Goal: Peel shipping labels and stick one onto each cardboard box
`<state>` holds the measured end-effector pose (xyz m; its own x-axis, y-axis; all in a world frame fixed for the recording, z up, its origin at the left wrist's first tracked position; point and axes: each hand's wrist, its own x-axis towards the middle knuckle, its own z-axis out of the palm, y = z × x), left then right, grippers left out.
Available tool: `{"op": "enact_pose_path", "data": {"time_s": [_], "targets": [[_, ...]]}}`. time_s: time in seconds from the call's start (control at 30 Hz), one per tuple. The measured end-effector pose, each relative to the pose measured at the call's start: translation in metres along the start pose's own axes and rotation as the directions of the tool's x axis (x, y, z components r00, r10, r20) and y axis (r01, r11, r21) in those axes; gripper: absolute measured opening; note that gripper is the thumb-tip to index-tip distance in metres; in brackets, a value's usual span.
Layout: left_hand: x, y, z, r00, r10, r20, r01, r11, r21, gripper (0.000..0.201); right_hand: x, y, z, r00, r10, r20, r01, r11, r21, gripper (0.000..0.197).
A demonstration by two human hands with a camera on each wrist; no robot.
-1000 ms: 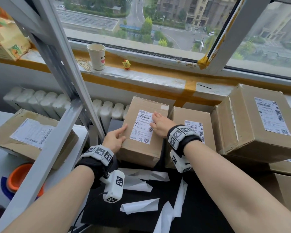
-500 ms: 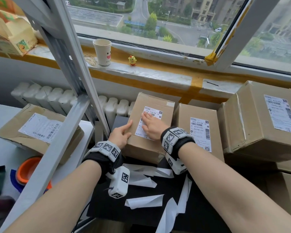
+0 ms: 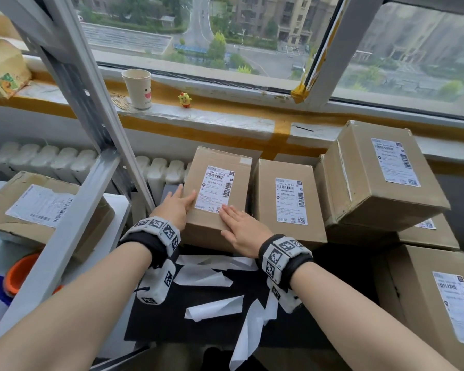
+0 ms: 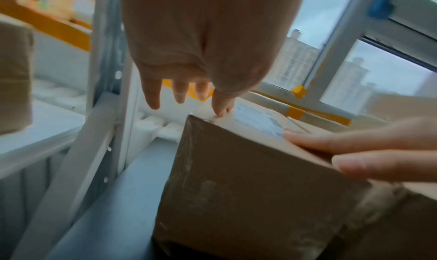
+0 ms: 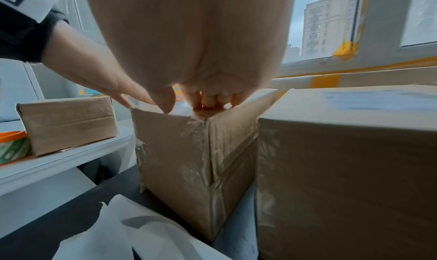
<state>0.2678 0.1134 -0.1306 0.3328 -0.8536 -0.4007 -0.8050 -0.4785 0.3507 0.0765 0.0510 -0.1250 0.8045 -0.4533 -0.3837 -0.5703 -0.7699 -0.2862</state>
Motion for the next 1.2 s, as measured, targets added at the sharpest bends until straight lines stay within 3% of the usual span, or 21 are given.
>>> {"op": "enact_pose_path", "data": {"time_s": [0.07,0.17,0.27,0.47,0.57,0.67,0.77,0.87,1.0,1.2], "targets": [[-0.005,0.007,0.007,0.993,0.114,0.015,-0.114,0.969,0.221,0.074,-0.001,0.003,0.003,1.000,0.003,-0.002,-0.003,1.000,-0.003,0.063],[-0.016,0.022,0.020,0.975,0.218,0.034,-0.216,0.916,0.338,0.073,0.001,0.004,0.006,1.000,-0.009,-0.020,0.009,1.000,-0.002,0.063],[-0.011,0.021,0.025,0.985,0.172,0.011,-0.167,0.941,0.295,0.055,0.001,0.005,0.006,1.000,-0.013,-0.028,0.013,1.000,0.012,0.064],[-0.008,0.005,0.014,1.000,-0.021,-0.006,0.022,0.978,0.205,0.073,-0.009,0.009,0.004,0.998,0.046,-0.035,-0.048,0.998,-0.038,0.067],[-0.018,0.004,0.013,0.994,-0.111,-0.005,0.111,0.991,0.069,0.080,-0.019,0.011,0.002,0.990,0.130,-0.058,-0.133,0.990,-0.044,0.068],[-0.028,0.012,0.011,0.979,-0.204,0.002,0.203,0.975,-0.087,0.065,-0.030,0.008,0.007,0.972,0.204,-0.120,-0.209,0.977,-0.032,0.065],[-0.032,0.020,0.013,0.987,-0.143,-0.069,0.128,0.974,-0.185,0.041,-0.030,0.007,0.011,0.956,0.243,-0.163,-0.258,0.963,-0.078,0.060],[-0.033,0.029,0.016,0.994,-0.078,-0.074,0.053,0.955,-0.293,0.054,-0.029,0.012,0.008,0.935,0.295,-0.198,-0.317,0.945,-0.085,0.063],[-0.041,0.034,0.019,0.998,-0.063,-0.031,0.056,0.979,-0.198,0.055,-0.036,0.015,0.005,0.937,0.325,-0.125,-0.335,0.940,-0.069,0.066],[-0.065,0.043,0.025,0.998,0.011,-0.065,-0.013,0.999,-0.044,0.043,-0.066,0.006,0.003,0.933,0.342,-0.112,-0.337,0.939,0.068,0.049]]}}
